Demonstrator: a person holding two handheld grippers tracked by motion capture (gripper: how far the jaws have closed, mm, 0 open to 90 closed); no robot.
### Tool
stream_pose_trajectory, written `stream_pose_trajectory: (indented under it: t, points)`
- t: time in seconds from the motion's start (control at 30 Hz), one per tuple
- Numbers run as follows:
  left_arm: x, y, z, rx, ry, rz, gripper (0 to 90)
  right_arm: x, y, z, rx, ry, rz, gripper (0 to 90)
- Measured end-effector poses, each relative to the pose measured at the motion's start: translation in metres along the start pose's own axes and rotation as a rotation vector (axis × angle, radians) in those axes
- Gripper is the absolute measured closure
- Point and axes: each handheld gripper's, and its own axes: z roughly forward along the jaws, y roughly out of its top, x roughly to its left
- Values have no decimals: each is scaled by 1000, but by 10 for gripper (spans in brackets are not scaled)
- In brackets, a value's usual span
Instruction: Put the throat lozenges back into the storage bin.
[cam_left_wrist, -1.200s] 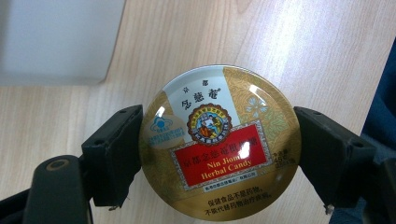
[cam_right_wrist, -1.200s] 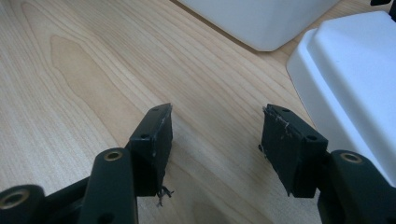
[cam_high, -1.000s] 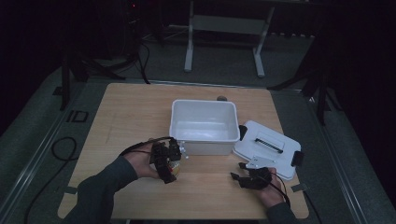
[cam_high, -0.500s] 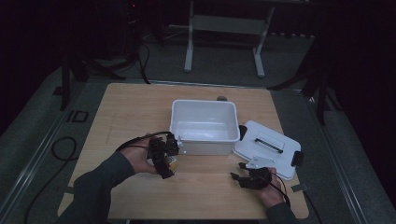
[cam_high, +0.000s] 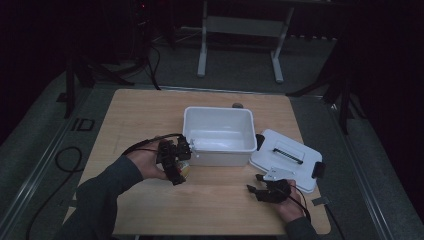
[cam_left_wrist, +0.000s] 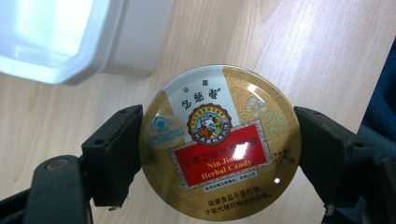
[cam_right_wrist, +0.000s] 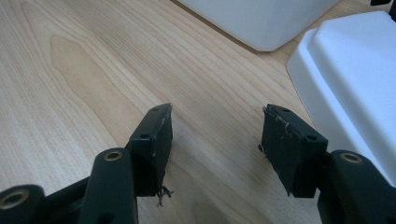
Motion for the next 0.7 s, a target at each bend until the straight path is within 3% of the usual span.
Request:
stream_pose_trajectory:
  t: [0.33,0.7]
  points:
    - [6,7,-18,7,29,15,203,0,0,0,0,0,0,426]
    - [12,17,-28,4,33,28,204,0,0,0,0,0,0,426]
